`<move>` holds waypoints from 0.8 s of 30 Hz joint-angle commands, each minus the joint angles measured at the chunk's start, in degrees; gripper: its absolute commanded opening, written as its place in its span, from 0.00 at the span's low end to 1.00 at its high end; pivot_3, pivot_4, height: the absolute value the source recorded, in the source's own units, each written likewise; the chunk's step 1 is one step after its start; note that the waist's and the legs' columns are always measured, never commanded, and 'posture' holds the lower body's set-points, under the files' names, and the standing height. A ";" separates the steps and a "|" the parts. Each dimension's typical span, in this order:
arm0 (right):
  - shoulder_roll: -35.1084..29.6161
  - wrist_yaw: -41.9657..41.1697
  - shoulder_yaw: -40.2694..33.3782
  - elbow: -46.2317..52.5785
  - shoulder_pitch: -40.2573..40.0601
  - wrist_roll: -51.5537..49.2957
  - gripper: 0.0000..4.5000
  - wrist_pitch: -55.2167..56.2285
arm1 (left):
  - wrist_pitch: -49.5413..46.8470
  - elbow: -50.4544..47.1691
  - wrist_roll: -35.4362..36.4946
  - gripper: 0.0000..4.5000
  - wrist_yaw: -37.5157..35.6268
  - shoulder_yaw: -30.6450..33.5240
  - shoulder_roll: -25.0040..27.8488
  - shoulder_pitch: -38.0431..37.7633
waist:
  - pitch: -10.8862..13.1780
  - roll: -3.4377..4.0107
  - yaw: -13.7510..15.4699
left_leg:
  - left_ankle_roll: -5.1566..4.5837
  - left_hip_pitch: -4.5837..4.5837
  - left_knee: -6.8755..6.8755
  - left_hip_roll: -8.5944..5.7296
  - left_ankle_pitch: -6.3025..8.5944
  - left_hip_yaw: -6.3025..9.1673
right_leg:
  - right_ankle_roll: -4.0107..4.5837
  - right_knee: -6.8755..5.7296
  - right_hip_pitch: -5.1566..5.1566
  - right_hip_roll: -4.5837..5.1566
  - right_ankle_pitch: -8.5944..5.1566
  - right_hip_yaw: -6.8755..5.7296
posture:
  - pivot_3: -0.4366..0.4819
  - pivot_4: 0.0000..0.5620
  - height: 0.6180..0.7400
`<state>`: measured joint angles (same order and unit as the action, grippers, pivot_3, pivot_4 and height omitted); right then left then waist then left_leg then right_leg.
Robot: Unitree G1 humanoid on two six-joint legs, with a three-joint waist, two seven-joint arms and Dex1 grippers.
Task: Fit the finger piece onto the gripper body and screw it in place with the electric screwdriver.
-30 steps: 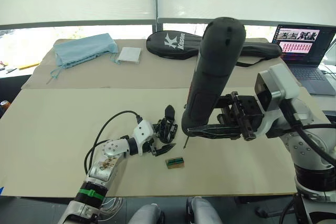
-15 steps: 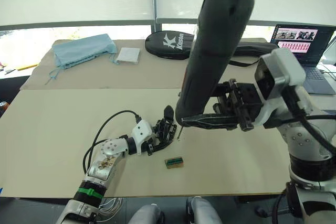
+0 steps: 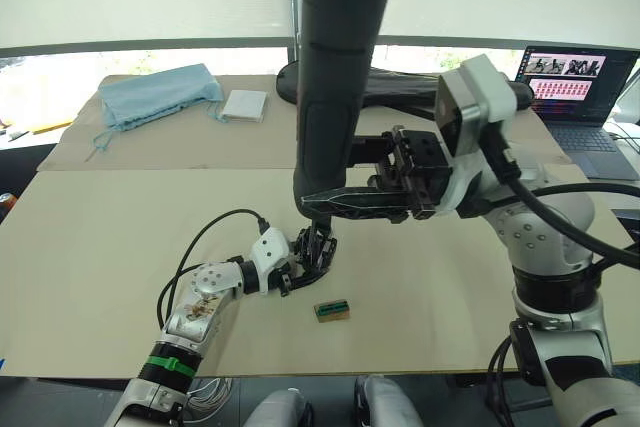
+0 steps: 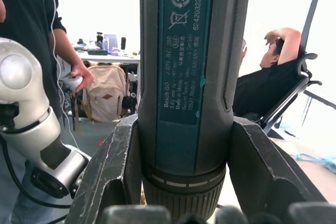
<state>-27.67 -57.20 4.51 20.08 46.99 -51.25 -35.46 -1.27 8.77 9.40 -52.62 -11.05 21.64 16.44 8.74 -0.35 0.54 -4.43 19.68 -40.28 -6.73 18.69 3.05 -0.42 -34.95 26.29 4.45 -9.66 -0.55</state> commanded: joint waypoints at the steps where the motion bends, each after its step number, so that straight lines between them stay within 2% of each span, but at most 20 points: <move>1: 1.76 1.91 0.51 -0.13 3.19 1.14 0.42 -0.61 | -1.81 1.20 -0.20 0.52 -1.17 -0.69 1.03 -1.34 | 0.00 0.01 -0.15 | 0.00 0.00 0.00 0.00 0.00 0.00 | 0.00 0.00 0.00 0.00 0.00 -0.01 | 0.48 0.27 1.00; 24: 6.87 1.16 4.26 -3.15 2.32 11.62 0.42 2.14 | -1.63 0.66 -0.19 0.52 -1.51 -0.76 1.53 -1.91 | -0.01 0.02 -0.57 | 0.00 -0.01 0.00 -0.01 0.00 0.00 | 0.01 -0.02 0.02 -0.03 0.00 -0.15 | 0.48 0.27 1.00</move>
<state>-21.29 -55.75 10.17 15.69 48.74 -39.47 -35.80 -1.55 8.40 9.79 -53.22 -10.74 22.30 16.15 8.73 -0.33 -0.03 -4.43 19.67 -40.28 -6.74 18.68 3.06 -0.41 -34.98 26.31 4.42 -9.65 -0.70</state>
